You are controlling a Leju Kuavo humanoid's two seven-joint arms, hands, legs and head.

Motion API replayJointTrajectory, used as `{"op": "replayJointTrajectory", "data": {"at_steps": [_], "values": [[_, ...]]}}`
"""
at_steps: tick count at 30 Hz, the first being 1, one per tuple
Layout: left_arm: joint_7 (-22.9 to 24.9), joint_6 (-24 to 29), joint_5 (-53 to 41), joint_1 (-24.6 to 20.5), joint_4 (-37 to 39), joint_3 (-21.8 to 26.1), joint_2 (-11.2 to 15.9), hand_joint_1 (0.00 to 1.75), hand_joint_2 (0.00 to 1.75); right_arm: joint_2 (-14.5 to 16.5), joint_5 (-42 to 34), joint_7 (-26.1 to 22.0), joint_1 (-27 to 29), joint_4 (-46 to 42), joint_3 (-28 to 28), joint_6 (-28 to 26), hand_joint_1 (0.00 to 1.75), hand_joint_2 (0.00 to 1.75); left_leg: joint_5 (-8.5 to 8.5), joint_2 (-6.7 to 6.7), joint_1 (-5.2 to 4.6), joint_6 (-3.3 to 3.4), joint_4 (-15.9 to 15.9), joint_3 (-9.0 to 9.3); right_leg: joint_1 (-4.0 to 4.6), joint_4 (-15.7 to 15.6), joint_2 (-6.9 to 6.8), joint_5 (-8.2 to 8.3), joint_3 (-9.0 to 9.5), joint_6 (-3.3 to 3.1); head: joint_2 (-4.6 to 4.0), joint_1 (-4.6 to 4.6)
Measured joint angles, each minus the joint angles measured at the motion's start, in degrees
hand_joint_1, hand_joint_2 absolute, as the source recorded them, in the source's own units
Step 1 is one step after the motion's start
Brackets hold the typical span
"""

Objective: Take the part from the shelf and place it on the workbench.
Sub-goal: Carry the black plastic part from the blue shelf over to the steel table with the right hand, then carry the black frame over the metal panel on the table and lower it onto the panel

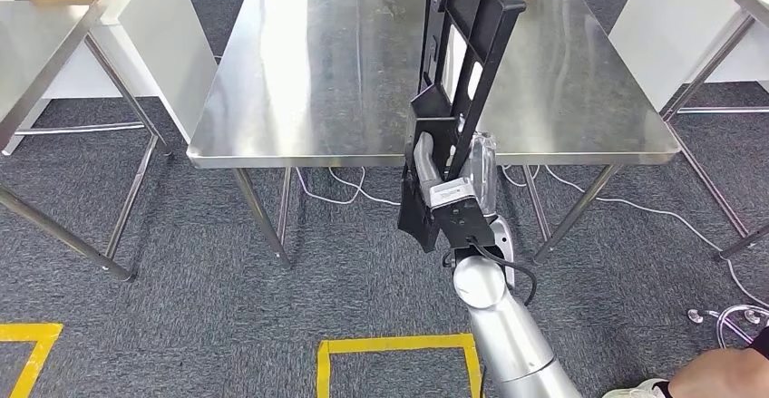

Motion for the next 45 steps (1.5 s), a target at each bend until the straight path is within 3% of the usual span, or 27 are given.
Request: {"op": "replayJointTrajectory", "data": {"at_steps": [1, 4, 6, 9, 11, 12, 14, 15, 17, 19, 21, 22, 24, 26, 27, 28, 30, 32, 36, 37, 40, 41, 42, 43, 45], "values": [[0.0, 0.0, 0.0, 0.0, 0.0, 0.0, 0.0, 0.00, 1.75, 0.1, 0.3, 0.0, -0.1, 0.0, 0.0, 0.0, 1.75, 1.75, 0.99, -0.04, -0.05, 0.31, -2.0, 0.78, 0.13, 0.1, 0.04, -0.51, 0.22, 0.45, 0.00, 0.02], [0.1, 0.1, 0.1, -0.1, 0.0, 0.0, 0.0, 0.00, 1.75, 0.5, 0.9, 0.0, -0.2, 0.1, 0.0, 0.0, 1.75, 1.75, 0.85, -0.20, -0.52, 2.04, -2.8, 1.81, 0.60, 0.6, 0.12, -1.15, 0.65, 1.80, 0.00, 0.14], [0.0, 0.1, 0.2, -0.2, 0.0, 0.0, -0.1, 0.00, 1.75, 0.7, 1.1, 0.0, -0.3, 0.1, 0.0, 0.0, 1.75, 1.75, 0.67, -0.25, -0.61, 2.97, -3.0, 2.60, 0.61, 3.1, -0.02, -1.86, -0.38, 2.17, 0.00, 0.20], [-0.1, 0.1, 0.2, -0.2, 0.0, 0.0, 0.0, 0.00, 1.75, 0.7, 1.3, 0.0, -0.4, 0.1, 0.1, 0.0, 1.75, 1.75, -0.07, -0.31, -0.85, 3.91, -3.1, 3.41, 0.45, 13.2, -0.17, -4.70, -6.91, 1.86, 0.00, 0.33], [-0.2, 0.0, 0.2, -0.1, 0.0, 0.0, 0.0, 0.00, 1.75, 0.6, 1.3, 0.0, -0.3, 0.3, 0.2, 0.0, 1.75, 1.75, -0.76, -0.41, -1.09, 4.10, -3.1, 4.03, 0.47, 16.8, -0.17, -5.39, -10.68, 1.88, 0.00, 0.35], [-0.2, 0.0, 0.2, -0.1, 0.0, 0.0, 0.0, 0.00, 1.75, 0.6, 1.3, 0.0, -0.2, 0.4, 0.2, 0.0, 1.75, 1.75, -1.14, -0.50, -1.21, 4.07, -3.1, 4.50, 0.51, 15.5, -0.17, -4.26, -11.02, 2.20, 0.00, 0.35], [-0.2, 0.0, 0.2, -0.1, 0.0, 0.0, -0.1, 0.00, 1.75, 0.6, 1.3, 0.0, -0.2, 0.4, 0.2, 0.0, 1.75, 1.75, -1.96, -0.66, -1.38, 3.89, -3.1, 5.56, 0.70, 8.3, -0.28, 0.44, -9.11, 2.75, 0.00, 0.37], [-0.2, 0.0, 0.2, -0.1, 0.0, 0.0, -0.1, 0.00, 1.75, 0.6, 1.3, 0.0, -0.2, 0.4, 0.2, 0.0, 1.75, 1.75, -2.35, -0.73, -1.45, 3.70, -3.1, 6.07, 0.92, 4.8, -0.43, 2.16, -8.09, 2.48, 0.00, 0.32], [-0.2, 0.0, 0.2, -0.1, 0.0, 0.0, -0.1, 0.00, 1.75, 0.6, 1.3, 0.0, -0.3, 0.5, 0.2, 0.0, 1.75, 1.75, -2.89, -0.78, -1.48, 3.07, -3.2, 6.67, 1.63, 1.3, -0.69, 3.25, -6.91, 1.08, 0.00, 0.30], [-0.2, -0.1, 0.3, -0.1, 0.0, -0.1, -0.1, 0.00, 1.75, 0.7, 1.5, 0.1, -0.3, 0.5, 0.2, -0.1, 1.75, 1.75, -3.00, -0.72, -1.50, 2.37, -2.9, 7.11, 1.71, 0.9, -0.60, 3.12, -6.08, -0.28, 0.00, 0.31], [-0.2, -0.1, 0.3, -0.2, 0.0, -0.1, -0.1, 0.00, 1.75, 0.8, 2.1, 0.1, -0.3, 0.5, 0.2, -0.3, 1.75, 1.75, -3.87, -0.46, -1.39, 1.87, -1.1, 6.87, 1.14, 0.4, -0.51, 3.32, -4.62, -1.21, 0.00, 0.24], [-0.2, -0.1, 0.3, -0.2, 0.0, -0.1, 0.0, 0.00, 1.75, 0.9, 2.7, 0.2, -0.3, 0.5, 0.2, -0.6, 1.75, 1.75, -4.95, -0.34, -1.26, 1.63, 0.9, 5.97, 0.98, 0.3, -0.50, 3.10, -3.88, -1.59, 0.00, 0.20], [-0.1, -0.1, 0.3, -0.3, 0.0, -0.3, 0.0, 0.00, 1.75, 1.0, 3.8, 0.4, -0.3, 0.5, 0.2, -1.1, 1.75, 1.75, -7.63, -0.24, -0.96, 1.09, 6.9, 2.40, 1.15, 0.3, -0.52, 2.54, -3.26, -2.26, 0.00, 0.08], [0.0, -0.2, 0.2, -0.3, 0.0, -0.4, 0.0, 0.00, 1.75, 1.1, 5.1, 0.9, -0.1, 0.5, 0.1, -1.8, 1.75, 1.75, -8.40, -0.17, -0.76, 0.58, 10.8, -1.07, 1.36, 0.4, -0.34, 1.95, -2.80, -2.35, 0.00, 0.10], [0.1, -0.3, 0.2, -0.3, 0.0, -0.5, 0.0, 0.00, 1.75, 1.1, 5.8, 1.1, 0.0, 0.5, 0.1, -2.2, 1.75, 1.75, -7.08, -0.12, -0.67, 0.44, 10.1, -1.54, 1.38, 0.4, -0.20, 1.61, -2.42, -2.21, 0.00, 0.09], [0.1, -0.3, 0.1, -0.3, 0.0, -0.6, 0.0, 0.00, 1.75, 1.0, 6.8, 1.4, 0.1, 0.5, 0.1, -2.8, 1.75, 1.75, -4.70, -0.08, -0.61, 0.45, 7.4, -0.96, 1.38, 0.4, -0.06, 1.20, -1.90, -2.01, 0.00, 0.09], [0.3, -0.6, -0.1, -0.4, 0.0, -1.0, 0.1, 0.00, 1.75, 0.9, 9.9, 2.4, 0.0, 0.5, 0.0, -4.0, 1.75, 1.75, -0.58, -0.07, -0.75, 0.76, 0.9, 1.43, 1.34, 0.3, 0.06, 0.44, -0.80, -1.56, 0.00, 0.15], [0.6, -0.8, -0.4, -0.6, 0.0, -1.5, 0.1, 0.00, 1.75, 0.6, 15.0, 4.3, -0.3, 0.4, -0.2, -5.2, 1.75, 1.75, -0.08, -0.13, -1.27, 1.60, -2.5, 2.84, 1.38, 0.2, 0.05, -0.01, -0.52, -0.95, 0.00, 0.13], [1.1, -1.0, -0.6, -1.1, 0.0, -2.2, 0.0, 0.00, 1.75, 0.0, 25.8, 8.7, -1.9, 0.1, -0.5, -5.9, 1.75, 1.75, -0.39, -0.04, -1.27, 3.15, -3.8, 4.23, 1.93, 2.0, -0.04, -0.57, -1.20, -0.09, 0.00, 0.10], [1.2, -1.0, -0.6, -1.3, -0.1, -2.4, 0.0, 0.00, 1.75, -0.2, 28.1, 9.8, -2.7, 0.1, -0.5, -5.8, 1.75, 1.75, -0.44, -0.05, -1.12, 3.37, -4.1, 4.66, 1.82, 4.2, -0.08, -1.05, -2.55, 0.04, 0.00, 0.13], [1.5, -1.1, -0.6, -2.0, -0.1, -2.9, -0.1, 0.00, 1.75, -1.0, 35.1, 13.4, -5.7, 1.9, -0.4, -5.3, 1.75, 1.75, -1.01, -0.09, -0.96, 3.79, -4.3, 5.38, 1.19, 15.0, -0.15, -3.48, -9.91, 0.55, 0.00, 0.21], [1.5, -1.1, -0.6, -2.1, -0.1, -3.0, -0.1, 0.00, 1.75, -1.3, 36.6, 14.4, -6.5, 2.8, -0.3, -5.0, 1.75, 1.75, -1.31, -0.15, -0.89, 3.74, -4.3, 5.67, 0.92, 17.2, -0.16, -3.82, -11.93, 0.85, 0.00, 0.22], [1.6, -1.1, -0.6, -2.1, -0.1, -3.1, -0.1, 0.00, 1.75, -1.5, 38.0, 15.2, -7.2, 3.8, -0.2, -4.9, 1.75, 1.75, -1.66, -0.24, -0.75, 3.60, -4.3, 6.07, 0.63, 17.3, -0.19, -3.29, -12.94, 1.32, 0.00, 0.24], [1.6, -1.2, -0.5, -2.1, -0.1, -3.1, -0.1, 0.00, 1.75, -1.6, 39.3, 16.0, -8.0, 4.8, 0.0, -4.7, 1.75, 1.75, -2.06, -0.33, -0.56, 3.34, -4.2, 6.61, 0.30, 15.2, -0.24, -1.65, -12.84, 2.02, 0.00, 0.25], [1.6, -1.1, -0.3, -2.2, -0.1, -3.2, -0.1, 0.00, 1.75, -1.8, 42.7, 17.5, -10.2, 7.5, 0.8, -4.6, 1.75, 1.75, -3.04, -0.40, -0.29, 2.50, -4.2, 7.79, -0.40, 7.2, -0.57, 3.33, -10.68, 3.71, 0.00, 0.36]]}}
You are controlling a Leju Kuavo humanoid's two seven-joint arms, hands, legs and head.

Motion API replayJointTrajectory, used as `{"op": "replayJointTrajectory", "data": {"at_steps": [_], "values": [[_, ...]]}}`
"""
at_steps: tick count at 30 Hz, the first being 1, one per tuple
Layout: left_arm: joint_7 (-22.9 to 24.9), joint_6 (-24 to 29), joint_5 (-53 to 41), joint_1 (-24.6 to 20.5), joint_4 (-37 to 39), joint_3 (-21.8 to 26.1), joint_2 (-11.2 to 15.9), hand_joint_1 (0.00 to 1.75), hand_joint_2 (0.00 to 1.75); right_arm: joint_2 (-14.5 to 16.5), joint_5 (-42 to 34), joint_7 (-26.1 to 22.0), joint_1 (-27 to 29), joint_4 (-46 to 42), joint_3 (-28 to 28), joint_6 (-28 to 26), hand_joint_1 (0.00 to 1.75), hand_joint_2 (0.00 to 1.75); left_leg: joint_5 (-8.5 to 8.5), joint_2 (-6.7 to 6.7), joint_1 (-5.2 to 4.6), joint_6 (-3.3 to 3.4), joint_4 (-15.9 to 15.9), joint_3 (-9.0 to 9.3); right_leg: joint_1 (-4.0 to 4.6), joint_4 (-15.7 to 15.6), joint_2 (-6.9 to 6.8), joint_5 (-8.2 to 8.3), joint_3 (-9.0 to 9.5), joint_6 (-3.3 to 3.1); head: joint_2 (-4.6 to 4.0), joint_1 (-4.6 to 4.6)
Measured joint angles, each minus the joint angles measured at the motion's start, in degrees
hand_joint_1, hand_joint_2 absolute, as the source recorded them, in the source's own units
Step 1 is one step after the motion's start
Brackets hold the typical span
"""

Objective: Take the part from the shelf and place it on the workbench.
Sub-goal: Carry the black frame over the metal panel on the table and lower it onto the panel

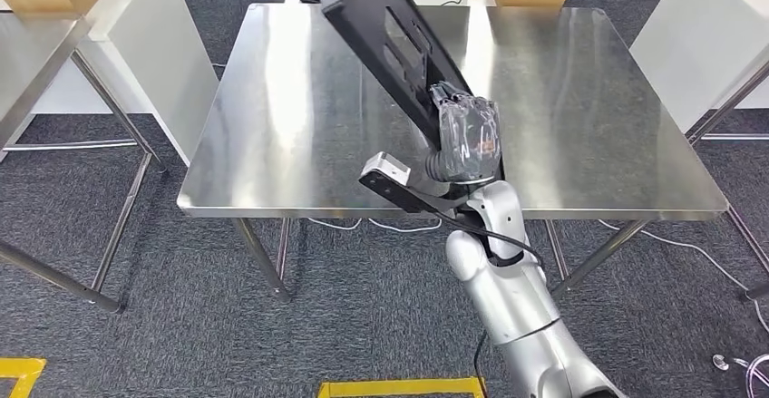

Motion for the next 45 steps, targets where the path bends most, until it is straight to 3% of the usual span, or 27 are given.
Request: {"op": "replayJointTrajectory", "data": {"at_steps": [2, 4, 6, 8, 11, 12, 13, 14, 15, 17, 19, 22, 24, 26, 27, 29, 30, 31, 32, 33, 35, 37, 38, 41, 42, 43, 45], "values": [[0.0, 0.1, 0.3, -0.1, 0.0, 0.0, 0.0, 0.00, 1.75, 0.0, 2.8, 1.3, -2.6, 3.2, 1.0, -0.4, 1.75, 1.75, -0.88, 0.07, -0.07, -0.93, 0.0, 0.53, 0.00, -5.3, -0.31, 2.08, 1.70, -0.41, 0.00, 0.09], [-0.1, 0.2, 0.4, -0.2, 0.0, 0.0, 0.0, 0.00, 1.75, 0.1, 4.5, 2.4, -4.8, 6.3, 2.0, -0.6, 1.75, 1.75, -1.27, 0.17, -0.07, -1.62, -0.1, 0.75, 0.23, -5.8, -0.20, 1.78, 2.12, -2.14, 0.00, 0.00], [-0.3, 0.3, 0.6, -0.2, 0.0, 0.0, 0.0, 0.00, 1.75, 0.3, 6.1, 3.9, -6.9, 9.4, 2.8, -0.4, 1.75, 1.75, -1.37, 0.34, 0.29, -2.07, 1.1, 0.27, 0.08, -5.8, 0.06, 1.92, 2.74, -2.94, 0.00, -0.16], [-0.4, 0.3, 0.8, -0.3, 0.0, 0.0, 0.0, 0.00, 1.75, 0.4, 7.5, 5.2, -9.0, 12.5, 3.6, -0.2, 1.75, 1.75, -2.10, 0.46, 0.50, -2.33, 6.3, -2.85, 0.27, -5.8, 0.18, 1.44, 3.51, -3.69, 0.00, -0.28], [-0.4, 0.3, 1.0, -0.1, 0.0, 0.0, 0.0, 0.00, 1.75, 0.6, 8.9, 6.7, -10.8, 16.8, 4.5, -0.2, 1.75, 1.75, -5.66, 0.45, 0.29, -2.36, 16.3, -10.19, 1.18, -5.8, 0.23, 0.37, 4.60, -4.87, 0.00, -0.35], [-0.4, 0.2, 1.0, 0.0, 0.0, 0.0, 0.0, 0.00, 1.75, 0.6, 9.2, 7.0, -11.2, 18.1, 4.6, -0.2, 1.75, 1.75, -5.83, 0.45, 0.14, -2.13, 17.0, -11.62, 1.53, -5.8, 0.29, -0.02, 5.07, -5.13, 0.00, -0.37], [-0.5, 0.2, 1.0, 0.1, 0.0, 0.0, 0.0, 0.00, 1.75, 0.6, 9.3, 7.3, -11.5, 19.2, 4.7, -0.2, 1.75, 1.75, -4.61, 0.43, -0.10, -1.65, 15.6, -11.99, 1.88, -5.8, 0.35, -0.41, 5.61, -5.30, 0.00, -0.36], [-0.5, 0.2, 1.0, 0.2, 0.0, 0.0, 0.0, 0.00, 1.75, 0.6, 9.5, 7.5, -11.9, 20.2, 4.7, 0.0, 1.75, 1.75, -2.17, 0.41, -0.48, -0.94, 12.5, -11.35, 2.22, -5.8, 0.42, -0.79, 6.18, -5.42, 0.00, -0.36], [-0.6, 0.2, 1.0, 0.2, 0.0, 0.0, 0.0, 0.00, 1.75, 0.6, 9.6, 7.7, -12.3, 21.2, 4.8, 0.1, 1.75, 1.75, 0.80, 0.38, -1.02, 0.10, 8.5, -10.19, 2.44, -5.9, 0.48, -1.19, 6.73, -5.48, 0.00, -0.34], [-0.7, 0.2, 1.0, 0.2, 0.0, 0.0, 0.1, 0.00, 1.75, 0.5, 10.0, 8.0, -13.2, 22.7, 5.0, 0.4, 1.75, 1.75, 4.04, 0.45, -1.98, 1.71, 2.8, -8.07, 2.85, -6.1, 0.60, -1.85, 7.47, -5.30, 0.00, -0.17], [-0.8, 0.1, 1.1, 0.2, 0.1, 0.0, 0.2, 0.00, 1.75, 0.5, 10.2, 8.1, -13.7, 23.8, 5.0, 0.6, 1.75, 1.75, 4.11, 0.50, -2.51, 2.45, 0.9, -7.03, 3.09, -6.0, 0.64, -1.90, 7.95, -4.64, 0.00, -0.08], [-0.9, 0.1, 1.1, 0.3, 0.0, 0.0, 0.0, 0.00, 1.75, 0.5, 10.5, 8.4, -14.3, 25.1, 5.1, 0.7, 1.75, 1.75, 4.64, 0.52, -2.08, 2.94, -0.7, -4.74, 3.12, -4.0, 0.57, -2.60, 7.46, -3.72, 0.01, -0.04], [-1.0, 0.1, 1.2, 0.3, 0.0, 0.0, -0.1, 0.00, 1.75, 0.4, 11.0, 9.0, -15.0, 26.2, 5.2, 0.9, 1.75, 1.75, 4.48, 0.54, -1.72, 2.90, -1.1, -3.76, 2.60, 1.6, 0.49, -4.44, 4.25, -3.40, 0.01, 0.21], [-1.0, -0.1, 1.2, 0.3, 0.0, 0.0, -0.2, 0.00, 1.75, 0.3, 11.5, 9.8, -15.4, 27.6, 5.5, 1.2, 1.75, 1.75, 3.94, 0.45, -1.49, 2.60, -1.1, -3.41, 1.94, 8.2, 0.47, -6.53, -0.21, -3.15, 0.00, 0.33], [-1.0, -0.2, 1.3, 0.4, 0.0, 0.0, -0.2, 0.00, 1.75, 0.3, 11.8, 10.1, -15.3, 28.2, 5.6, 1.4, 1.75, 1.75, 3.63, 0.37, -1.33, 2.34, -1.1, -3.17, 1.54, 9.5, 0.45, -6.74, -1.61, -2.80, 0.00, 0.34], [-0.9, -0.3, 1.3, 0.5, 0.0, -0.1, -0.3, 0.00, 1.75, 0.2, 12.1, 10.8, -15.4, 29.6, 5.8, 2.0, 1.75, 1.75, 2.86, 0.20, -0.81, 1.58, -1.0, -2.45, 0.61, 5.6, 0.27, -3.92, -1.29, -1.16, 0.00, 0.35], [-0.9, -0.3, 1.4, 0.5, 0.0, -0.1, -0.3, 0.00, 1.75, 0.2, 12.2, 11.1, -15.5, 30.2, 5.8, 2.3, 1.75, 1.75, 2.36, 0.14, -0.56, 1.05, -0.8, -2.06, 0.07, 1.2, 0.02, -1.40, 0.06, -0.10, 0.00, 0.38], [-0.8, -0.3, 1.4, 0.5, 0.0, -0.1, -0.3, 0.00, 1.75, 0.1, 12.3, 11.3, -15.7, 30.8, 5.9, 2.5, 1.75, 1.75, 1.85, 0.13, -0.38, 0.51, -0.6, -1.72, -0.13, -2.5, -0.26, 0.21, 1.28, 0.40, 0.00, 0.45], [-0.8, -0.3, 1.5, 0.5, 0.0, -0.1, -0.3, 0.00, 1.75, 0.1, 12.4, 11.5, -15.9, 31.4, 5.9, 2.7, 1.75, 1.75, 1.37, 0.15, -0.33, -0.05, -0.4, -1.54, -0.14, -5.1, -0.50, 1.16, 2.35, 0.29, 0.00, 0.52], [-0.8, -0.3, 1.5, 0.5, 0.0, -0.1, -0.2, 0.00, 1.75, 0.1, 12.5, 11.7, -16.0, 31.9, 6.0, 2.7, 1.75, 1.75, 0.99, 0.21, -0.34, -0.54, -0.3, -1.40, -0.01, -6.3, -0.63, 1.51, 2.87, -0.37, 0.00, 0.53], [-0.7, -0.3, 1.5, 0.5, 0.0, -0.1, -0.3, 0.00, 1.75, 0.1, 12.8, 12.4, -16.2, 32.7, 6.1, 3.0, 1.75, 1.75, 0.58, 0.31, -0.30, -1.24, -0.2, -1.09, 0.16, -6.2, -0.50, 1.27, 3.42, -2.07, 0.00, 0.49], [-0.6, -0.3, 1.6, 0.6, 0.0, -0.1, -0.3, 0.00, 1.75, 0.0, 13.1, 13.2, -16.5, 33.7, 6.1, 3.5, 1.75, 1.75, 0.29, 0.43, -0.02, -1.69, 1.7, -1.82, -0.03, -6.2, -0.25, 1.10, 4.18, -2.93, 0.00, 0.42], [-0.6, -0.3, 1.6, 0.5, 0.0, -0.1, -0.3, 0.00, 1.75, 0.0, 13.3, 13.6, -16.9, 34.3, 6.1, 3.7, 1.75, 1.75, -0.12, 0.48, 0.09, -1.89, 4.2, -3.22, -0.05, -6.3, -0.14, 0.86, 4.65, -3.29, 0.00, 0.33], [-0.5, -0.3, 2.0, 0.6, 0.0, -0.1, -0.3, 0.00, 1.75, -0.1, 13.3, 14.2, -17.7, 37.4, 5.8, 3.7, 1.75, 1.75, -3.20, 0.49, 0.11, -2.17, 14.8, -10.42, 0.47, -6.3, 0.07, -0.09, 5.71, -4.36, 0.00, 0.14], [-0.5, -0.4, 2.1, 0.6, 0.0, -0.1, -0.3, 0.00, 1.75, -0.2, 13.2, 14.1, -17.7, 38.4, 5.7, 3.5, 1.75, 1.75, -3.69, 0.49, 0.08, -2.10, 16.4, -12.21, 0.74, -6.3, 0.17, -0.45, 6.11, -4.57, 0.00, 0.12], [-0.5, -0.4, 2.3, 0.7, 0.0, -0.1, -0.3, 0.00, 1.75, -0.4, 13.0, 14.0, -17.7, 39.2, 5.5, 3.4, 1.75, 1.75, -2.98, 0.50, 0.01, -1.86, 16.1, -13.01, 1.02, -6.3, 0.28, -0.82, 6.56, -4.69, 0.00, 0.12], [-0.6, -0.4, 2.3, 0.7, 0.0, -0.1, -0.3, 0.00, 1.75, -0.6, 12.7, 13.7, -17.8, 40.3, 5.2, 3.2, 1.75, 1.75, 1.88, 0.44, -0.40, -0.76, 10.0, -11.66, 1.52, -6.3, 0.54, -1.55, 7.58, -4.78, 0.00, 0.12]]}}
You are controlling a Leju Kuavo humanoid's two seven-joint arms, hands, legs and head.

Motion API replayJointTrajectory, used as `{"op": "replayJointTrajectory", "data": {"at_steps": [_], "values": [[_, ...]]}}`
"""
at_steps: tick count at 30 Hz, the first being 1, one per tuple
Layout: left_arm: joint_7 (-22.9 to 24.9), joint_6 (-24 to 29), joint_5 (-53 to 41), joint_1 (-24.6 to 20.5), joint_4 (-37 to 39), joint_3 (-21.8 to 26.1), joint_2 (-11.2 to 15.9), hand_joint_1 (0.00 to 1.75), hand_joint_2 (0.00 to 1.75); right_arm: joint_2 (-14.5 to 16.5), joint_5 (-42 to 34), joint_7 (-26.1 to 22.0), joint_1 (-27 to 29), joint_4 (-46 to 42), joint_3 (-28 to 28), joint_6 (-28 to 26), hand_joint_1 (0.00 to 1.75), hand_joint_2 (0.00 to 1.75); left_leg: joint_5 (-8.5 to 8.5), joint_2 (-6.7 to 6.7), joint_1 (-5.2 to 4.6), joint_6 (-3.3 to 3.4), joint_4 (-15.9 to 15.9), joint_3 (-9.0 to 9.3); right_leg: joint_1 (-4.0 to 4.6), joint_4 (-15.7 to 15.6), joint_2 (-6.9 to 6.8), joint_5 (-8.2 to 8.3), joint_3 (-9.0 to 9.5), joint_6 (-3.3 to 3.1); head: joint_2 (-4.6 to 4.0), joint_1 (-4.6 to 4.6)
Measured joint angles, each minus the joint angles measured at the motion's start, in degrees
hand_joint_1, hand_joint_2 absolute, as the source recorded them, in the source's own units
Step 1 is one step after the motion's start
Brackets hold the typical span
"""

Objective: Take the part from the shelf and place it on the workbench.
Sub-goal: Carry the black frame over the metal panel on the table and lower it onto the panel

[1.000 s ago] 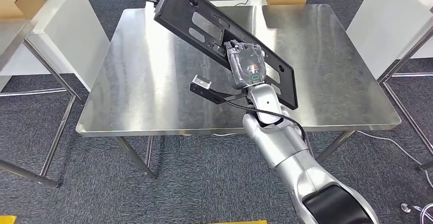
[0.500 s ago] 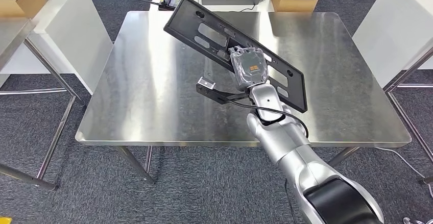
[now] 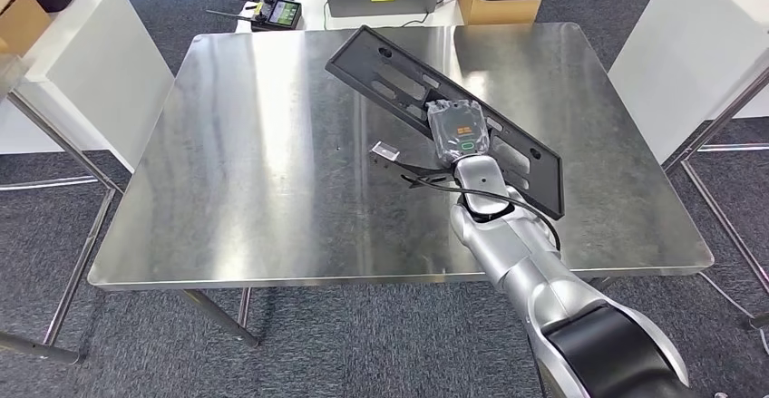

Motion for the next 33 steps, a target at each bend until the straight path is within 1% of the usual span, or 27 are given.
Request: {"op": "replayJointTrajectory", "data": {"at_steps": [1, 2, 3, 4, 6, 8, 10, 14, 16, 18, 22, 26, 30, 33], "values": [[0.0, 0.0, 0.0, 0.0, 0.0, 0.0, 0.1, 0.00, 1.75, -0.1, -0.1, -0.1, -0.2, 0.4, -0.1, -0.1, 1.75, 1.75, 2.30, 0.02, -0.30, 0.83, -3.7, 1.34, 0.13, -0.1, 0.11, -0.33, 0.46, 0.01, 0.00, 0.08], [0.0, 0.0, 0.1, 0.0, 0.0, 0.0, 0.1, 0.00, 1.75, -0.1, -0.1, -0.1, -0.4, 0.7, -0.2, -0.3, 1.75, 1.75, 3.69, 0.01, -0.68, 1.53, -6.8, 2.48, 0.22, -0.2, 0.20, -0.59, 0.77, 0.08, 0.00, 0.25], [-0.1, 0.0, 0.1, -0.1, 0.0, 0.0, 0.1, 0.00, 1.75, -0.2, -0.1, -0.2, -0.6, 1.1, -0.2, -0.4, 1.75, 1.75, 4.41, -0.03, -1.06, 2.09, -8.8, 3.43, 0.19, -0.3, 0.26, -0.81, 0.91, 0.26, 0.00, 0.26], [-0.1, -0.1, 0.2, -0.1, 0.0, 0.0, 0.1, 0.00, 1.75, -0.3, -0.2, -0.4, -0.7, 1.5, -0.4, -0.6, 1.75, 1.75, 4.18, -0.06, -1.32, 2.37, -9.3, 3.91, 0.10, -0.4, 0.26, -0.96, 0.93, 0.49, 0.00, 0.28], [-0.1, -0.3, 0.2, -0.1, 0.0, 0.0, 0.1, 0.00, 1.75, -0.5, -0.7, -1.3, -0.7, 2.1, -0.8, -1.1, 1.75, 1.75, 4.54, -0.21, -1.61, 1.94, -9.8, 4.52, 0.15, -0.4, 0.24, -1.10, 0.95, 0.93, 0.00, 0.09], [-0.1, -0.6, 0.1, 0.0, 0.0, -0.1, 0.1, 0.00, 1.75, -0.9, -2.1, -3.8, -0.5, 2.9, -1.5, -2.4, 1.75, 1.75, 4.66, -0.35, -1.71, 1.46, -10.0, 4.56, 0.18, -0.4, 0.13, -1.16, 1.00, 1.10, 0.00, 0.09], [-0.2, -1.1, 0.0, -0.1, 0.0, -0.3, 0.1, 0.00, 1.75, -1.6, -4.4, -8.3, -0.3, 3.9, -2.5, -4.3, 1.75, 1.75, 4.41, -0.49, -1.80, 1.50, -9.9, 4.54, 0.08, -0.7, 0.02, -1.28, 1.07, 1.19, 0.00, 0.07], [-0.8, -2.1, -0.5, 0.0, 0.0, -1.3, 0.1, 0.00, 1.75, -3.2, -8.9, -20.6, 0.6, 6.8, -5.2, -7.3, 1.75, 1.75, 4.15, -0.53, -1.84, 1.58, -10.0, 4.54, 0.10, -1.1, -0.04, -1.45, 1.29, 1.40, 0.00, 0.11], [-0.9, -2.3, -0.5, -0.1, 0.0, -1.4, 0.1, 0.00, 1.75, -3.5, -9.9, -25.2, 1.1, 8.0, -6.1, -7.6, 1.75, 1.75, 4.13, -0.52, -1.96, 1.63, -10.0, 4.54, 0.10, -1.1, -0.04, -1.42, 1.31, 1.45, 0.00, 0.12], [-0.9, -2.3, -0.3, -0.1, 0.0, -1.5, 0.1, 0.00, 1.75, -3.4, -10.4, -28.5, 1.5, 8.9, -6.6, -7.6, 1.75, 1.75, 4.16, -0.50, -2.08, 1.71, -10.0, 4.54, 0.09, -1.1, -0.03, -1.34, 1.32, 1.57, 0.00, 0.11], [-0.9, -2.4, 0.0, -0.1, 0.0, -1.5, 0.2, 0.00, 1.75, -1.5, -10.0, -33.5, 1.6, 10.0, -6.7, -6.5, 1.75, 1.75, 4.25, -0.45, -2.13, 1.84, -10.0, 4.56, 0.04, -1.1, 0.00, -1.24, 1.32, 1.71, 0.00, 0.10], [-0.9, -2.5, 0.0, -0.1, 0.0, -1.5, 0.4, 0.00, 1.75, 0.7, -8.5, -34.2, 1.6, 10.7, -6.4, -5.3, 1.75, 1.75, 4.32, -0.50, -2.10, 1.93, -10.0, 4.57, -0.08, -1.1, -0.07, -1.24, 1.34, 1.71, 0.00, 0.10], [-0.5, -2.3, 0.0, -0.1, 0.0, -1.6, 0.5, 0.00, 1.75, 1.7, -7.3, -33.2, 1.6, 11.2, -6.2, -4.8, 0.00, 0.00, 4.32, -0.51, -2.08, 1.93, -10.0, 4.57, -0.08, -1.1, -0.11, -1.24, 1.37, 1.71, 0.00, 0.10], [0.3, -1.7, -0.1, -0.1, 0.0, -2.2, 0.6, 0.00, 1.75, 1.9, -5.7, -31.0, 1.5, 11.4, -5.3, -4.7, 0.00, 0.00, 4.32, -0.50, -2.07, 1.93, -10.0, 4.57, -0.08, -1.1, -0.11, -1.24, 1.36, 1.70, 0.00, 0.10]]}}
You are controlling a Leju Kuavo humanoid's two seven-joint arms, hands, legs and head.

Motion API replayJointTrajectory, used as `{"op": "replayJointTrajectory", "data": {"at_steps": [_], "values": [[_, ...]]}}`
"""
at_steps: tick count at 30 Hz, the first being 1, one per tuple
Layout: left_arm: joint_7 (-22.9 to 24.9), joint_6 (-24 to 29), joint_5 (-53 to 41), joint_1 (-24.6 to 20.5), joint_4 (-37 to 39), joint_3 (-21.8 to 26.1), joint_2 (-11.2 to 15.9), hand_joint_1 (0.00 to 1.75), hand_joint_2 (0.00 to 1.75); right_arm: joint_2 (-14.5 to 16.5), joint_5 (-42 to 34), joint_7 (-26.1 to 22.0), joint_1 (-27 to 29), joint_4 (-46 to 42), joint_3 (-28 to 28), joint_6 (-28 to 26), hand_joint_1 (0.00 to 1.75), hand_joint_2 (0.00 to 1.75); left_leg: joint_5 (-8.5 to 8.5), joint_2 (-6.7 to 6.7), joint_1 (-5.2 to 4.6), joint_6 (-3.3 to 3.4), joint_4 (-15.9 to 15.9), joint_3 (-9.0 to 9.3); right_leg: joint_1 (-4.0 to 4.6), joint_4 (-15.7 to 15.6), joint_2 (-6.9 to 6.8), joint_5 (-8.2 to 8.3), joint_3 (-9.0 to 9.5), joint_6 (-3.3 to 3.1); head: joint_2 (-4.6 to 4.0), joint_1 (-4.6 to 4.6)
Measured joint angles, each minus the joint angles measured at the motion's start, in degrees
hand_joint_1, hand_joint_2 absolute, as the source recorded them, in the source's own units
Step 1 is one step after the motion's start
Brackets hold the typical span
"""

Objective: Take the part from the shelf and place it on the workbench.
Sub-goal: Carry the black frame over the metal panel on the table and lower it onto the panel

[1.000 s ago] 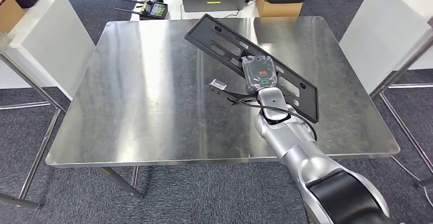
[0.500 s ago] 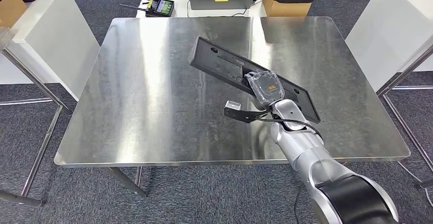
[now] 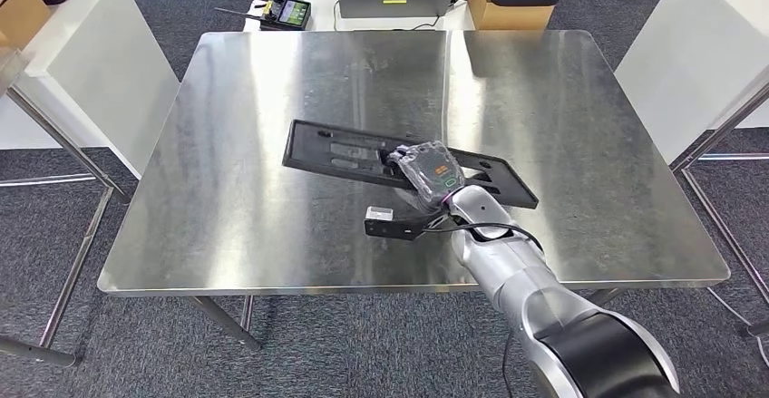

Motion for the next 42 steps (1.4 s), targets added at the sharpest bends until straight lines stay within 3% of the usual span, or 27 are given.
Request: {"op": "replayJointTrajectory", "data": {"at_steps": [9, 13, 20, 26, 32, 36, 42], "values": [[0.3, 0.6, 1.0, 0.0, 0.0, -0.4, 0.2, 0.00, 1.75, -0.3, 4.0, 9.0, -0.1, 0.8, 1.8, 0.0, 0.00, 0.00, 0.00, 0.00, 0.03, 0.00, 0.0, 0.00, 0.00, 0.0, -0.01, 0.00, 0.00, 0.00, 0.01, 0.01], [0.4, 0.7, 1.1, 0.0, 0.0, -0.7, 0.2, 0.00, 0.00, -0.5, 4.8, 11.2, -0.2, 1.0, 2.2, 0.0, 0.00, 0.00, 0.00, 0.00, 0.03, 0.00, 0.0, 0.00, 0.00, 0.0, -0.01, 0.00, 0.00, 0.00, 0.00, 0.00], [0.4, 1.8, 1.8, 0.0, 0.0, -0.7, 0.2, 0.00, 0.00, -0.9, 4.7, 14.1, -0.4, 1.4, 2.3, 0.0, 0.00, 0.00, 0.00, 0.00, 0.03, 0.00, 0.0, 0.00, 0.00, 0.0, -0.01, 0.00, 0.00, 0.00, 0.00, 0.00], [0.3, 2.3, 1.8, 0.0, 0.0, -1.1, 0.2, 0.00, 0.00, -0.7, -0.2, 10.5, -0.4, 1.4, 0.6, 0.5, 0.00, 0.00, 0.00, -0.01, 0.03, 0.00, 0.0, 0.00, 0.00, 0.0, -0.01, 0.00, 0.01, 0.00, 0.00, 0.01], [0.3, 3.5, 1.8, -0.1, 0.0, -1.7, 0.2, 0.00, 0.00, 1.2, -20.0, -4.7, -0.3, -0.9, -6.8, 12.2, 0.00, 0.00, 0.00, 0.01, 0.04, 0.00, 0.0, 0.01, 0.00, 0.0, 0.00, 0.00, 0.00, 0.00, 0.00, -0.01], [0.3, 3.7, 2.1, -0.1, 0.0, -2.0, 0.2, 0.00, 0.00, 2.5, -27.9, -8.9, 0.1, -5.0, -10.4, 16.8, 0.00, 0.00, 0.00, 0.00, 0.06, 0.00, 0.0, 0.01, 0.01, 0.0, 0.00, 0.00, 0.00, -0.01, 0.00, 0.00], [0.3, 4.2, 3.1, -0.2, 0.0, -2.1, 0.3, 0.00, 0.00, 3.1, -30.4, -4.4, 1.4, -13.5, -9.6, 17.5, 0.00, 0.00, 0.00, 0.00, 0.05, 0.00, 0.0, 0.01, 0.00, 0.0, 0.00, -0.01, 0.00, -0.01, 0.00, 0.01]]}}
